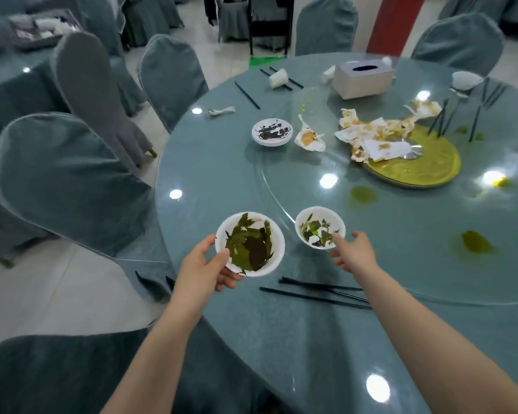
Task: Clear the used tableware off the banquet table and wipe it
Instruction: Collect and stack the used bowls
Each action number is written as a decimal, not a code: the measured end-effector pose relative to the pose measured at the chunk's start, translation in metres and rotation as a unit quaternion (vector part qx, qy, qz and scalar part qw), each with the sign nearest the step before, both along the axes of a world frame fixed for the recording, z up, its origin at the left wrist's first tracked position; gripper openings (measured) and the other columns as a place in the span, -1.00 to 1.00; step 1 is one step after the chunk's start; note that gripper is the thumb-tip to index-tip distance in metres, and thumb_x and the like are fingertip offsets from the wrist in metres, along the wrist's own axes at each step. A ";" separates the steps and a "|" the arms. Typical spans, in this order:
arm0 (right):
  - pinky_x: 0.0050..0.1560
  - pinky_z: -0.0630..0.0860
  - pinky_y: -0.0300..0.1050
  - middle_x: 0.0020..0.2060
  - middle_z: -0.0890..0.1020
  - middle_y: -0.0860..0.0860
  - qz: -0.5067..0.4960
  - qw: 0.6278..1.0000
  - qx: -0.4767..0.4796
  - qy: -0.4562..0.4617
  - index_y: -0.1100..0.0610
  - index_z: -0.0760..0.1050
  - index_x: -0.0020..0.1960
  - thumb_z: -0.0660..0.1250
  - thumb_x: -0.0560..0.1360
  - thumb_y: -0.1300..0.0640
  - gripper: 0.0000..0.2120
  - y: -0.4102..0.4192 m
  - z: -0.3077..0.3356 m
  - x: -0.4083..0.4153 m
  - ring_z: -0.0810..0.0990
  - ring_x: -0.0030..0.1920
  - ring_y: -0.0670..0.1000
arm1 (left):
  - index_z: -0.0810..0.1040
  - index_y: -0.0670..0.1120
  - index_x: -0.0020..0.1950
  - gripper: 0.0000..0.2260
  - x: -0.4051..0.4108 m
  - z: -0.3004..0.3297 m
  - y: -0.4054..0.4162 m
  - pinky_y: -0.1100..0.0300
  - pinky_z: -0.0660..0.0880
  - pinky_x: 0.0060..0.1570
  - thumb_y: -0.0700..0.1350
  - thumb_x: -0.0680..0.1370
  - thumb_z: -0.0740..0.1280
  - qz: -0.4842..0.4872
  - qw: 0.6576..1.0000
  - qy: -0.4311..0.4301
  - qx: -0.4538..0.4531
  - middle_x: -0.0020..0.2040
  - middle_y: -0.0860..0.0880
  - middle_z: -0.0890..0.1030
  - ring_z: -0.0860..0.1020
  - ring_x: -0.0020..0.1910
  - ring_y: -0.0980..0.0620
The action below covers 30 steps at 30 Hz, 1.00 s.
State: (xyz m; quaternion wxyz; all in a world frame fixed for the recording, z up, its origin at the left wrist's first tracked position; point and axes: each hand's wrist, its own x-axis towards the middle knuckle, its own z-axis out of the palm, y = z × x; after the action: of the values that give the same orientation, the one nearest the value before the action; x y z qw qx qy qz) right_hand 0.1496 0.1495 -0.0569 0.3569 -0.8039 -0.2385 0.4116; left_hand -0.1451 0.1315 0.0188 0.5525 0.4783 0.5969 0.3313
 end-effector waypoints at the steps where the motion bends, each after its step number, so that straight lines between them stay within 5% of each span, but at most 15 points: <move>1: -0.44 0.43 -0.15 -0.26 0.66 0.12 0.005 1.000 -0.010 0.001 0.15 0.18 0.43 0.28 0.52 0.03 -0.44 0.005 -0.002 -0.001 0.55 -0.43 0.04 | 0.39 0.28 0.11 -0.73 -0.001 -0.001 0.001 0.29 0.46 -0.47 -0.13 0.61 0.22 0.006 1.000 0.003 -0.003 -0.31 -0.11 0.69 0.58 -0.46 0.07; 4: -0.46 0.41 -0.17 -0.38 0.65 0.10 0.024 1.000 -0.017 0.010 0.18 0.41 0.15 0.17 0.51 0.23 -0.78 0.014 -0.005 -0.007 0.53 -0.46 0.03 | 0.35 0.23 0.23 -0.72 -0.004 -0.005 0.002 0.29 0.45 -0.47 -0.12 0.62 0.22 0.019 1.000 0.007 -0.011 -0.30 -0.11 0.69 0.59 -0.45 0.07; 14: -0.52 0.38 -0.27 -0.48 0.64 0.02 0.067 0.988 0.134 0.043 -0.04 0.46 0.09 0.14 0.46 0.27 -0.69 -0.011 0.060 -0.041 0.49 -0.54 -0.11 | 0.30 0.05 0.45 -0.61 -0.006 -0.008 -0.003 0.30 0.43 -0.50 -0.13 0.62 0.22 0.017 0.999 0.045 -0.025 -0.34 -0.08 0.68 0.59 -0.47 0.09; 24: -0.54 0.37 -0.30 -0.56 0.54 -0.09 0.107 0.981 0.151 0.055 0.01 0.56 -0.05 0.13 0.48 0.31 -0.70 -0.094 0.098 -0.104 0.44 -0.55 -0.14 | 0.38 0.07 0.29 -0.75 -0.014 0.015 -0.044 0.34 0.40 -0.53 -0.14 0.64 0.18 -0.087 0.996 0.020 0.001 -0.37 -0.11 0.67 0.56 -0.50 0.09; 30: -0.42 0.42 -0.24 -0.27 0.67 -0.09 0.140 0.980 0.132 -0.047 -0.06 0.53 0.06 0.17 0.50 0.16 -0.76 -0.147 0.106 -0.131 0.54 -0.42 -0.15 | 0.41 0.05 0.36 -0.71 -0.026 0.026 -0.085 0.34 0.41 -0.51 -0.06 0.64 0.16 -0.127 0.992 0.000 0.029 -0.37 -0.09 0.67 0.55 -0.49 0.11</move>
State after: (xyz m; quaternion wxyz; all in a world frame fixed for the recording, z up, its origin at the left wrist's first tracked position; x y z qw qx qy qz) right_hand 0.0184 0.0027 0.0495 0.3869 -0.7267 -0.4177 0.3844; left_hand -0.1708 0.0461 0.0443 0.5758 0.5659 0.5216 0.2759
